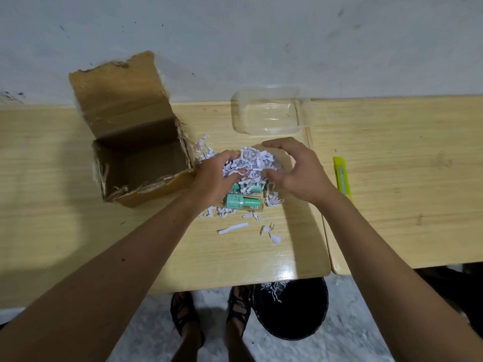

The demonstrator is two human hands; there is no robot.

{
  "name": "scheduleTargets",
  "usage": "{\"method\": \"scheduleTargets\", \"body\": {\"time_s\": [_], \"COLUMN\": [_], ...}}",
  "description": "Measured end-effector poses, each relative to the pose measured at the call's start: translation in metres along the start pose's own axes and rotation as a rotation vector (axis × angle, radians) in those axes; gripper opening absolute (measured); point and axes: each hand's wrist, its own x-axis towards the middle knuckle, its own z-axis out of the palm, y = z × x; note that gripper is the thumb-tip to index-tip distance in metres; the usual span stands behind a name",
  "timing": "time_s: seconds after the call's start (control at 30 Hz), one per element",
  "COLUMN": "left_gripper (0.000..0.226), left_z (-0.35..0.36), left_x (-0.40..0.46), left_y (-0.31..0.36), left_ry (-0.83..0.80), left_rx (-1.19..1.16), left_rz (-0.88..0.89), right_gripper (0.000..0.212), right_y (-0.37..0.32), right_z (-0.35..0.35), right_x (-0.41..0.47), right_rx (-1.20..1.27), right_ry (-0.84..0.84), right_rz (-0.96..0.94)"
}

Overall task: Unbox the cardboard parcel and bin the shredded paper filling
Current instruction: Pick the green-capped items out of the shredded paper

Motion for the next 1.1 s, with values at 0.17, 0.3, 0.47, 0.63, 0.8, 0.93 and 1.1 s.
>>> {"method": "scheduleTargets", "body": {"time_s": [0.17, 0.3, 0.47, 0.63, 0.8, 0.93, 1.1], "left_gripper": [0.048, 0.044, 0.042, 0.043, 0.046, 0.046, 0.045], "left_z": [0.000, -0.002, -0.003, -0.003, -0.007, -0.009, -0.009], "left_x": [-0.003, -0.006, -0.008, -0.011, -0.012, -0.013, -0.011], "left_y": [-0.002, -0.006, -0.006, -0.008, -0.004, -0.005, -0.006], "left_ry": [0.007, 0.016, 0.002, 0.001, -0.042, -0.062, -0.062], "left_rx": [0.004, 0.016, -0.010, -0.005, -0.012, -0.036, -0.050], "left_rz": [0.005, 0.032, 0.076, 0.073, 0.052, 0.035, -0.019], "right_gripper": [0.033, 0.021, 0.040, 0.042, 0.042, 0.042, 0.037], "right_y": [-0.013, -0.010, 0.002, -0.002, -0.004, -0.010, -0.017], "right_z": [0.003, 0.035, 0.059, 0.059, 0.049, 0.028, -0.018], "right_x": [-0.035, -0.057, -0.063, -0.058, -0.064, -0.079, -0.084], "right_rx": [-0.005, -0.085, -0.235, -0.285, -0.269, -0.195, -0.132], "right_ry": [0.179, -0.029, -0.066, -0.111, -0.126, -0.090, -0.001], "right_rz": [-0.215, -0.243, -0.190, -0.144, -0.174, -0.182, -0.205]}}
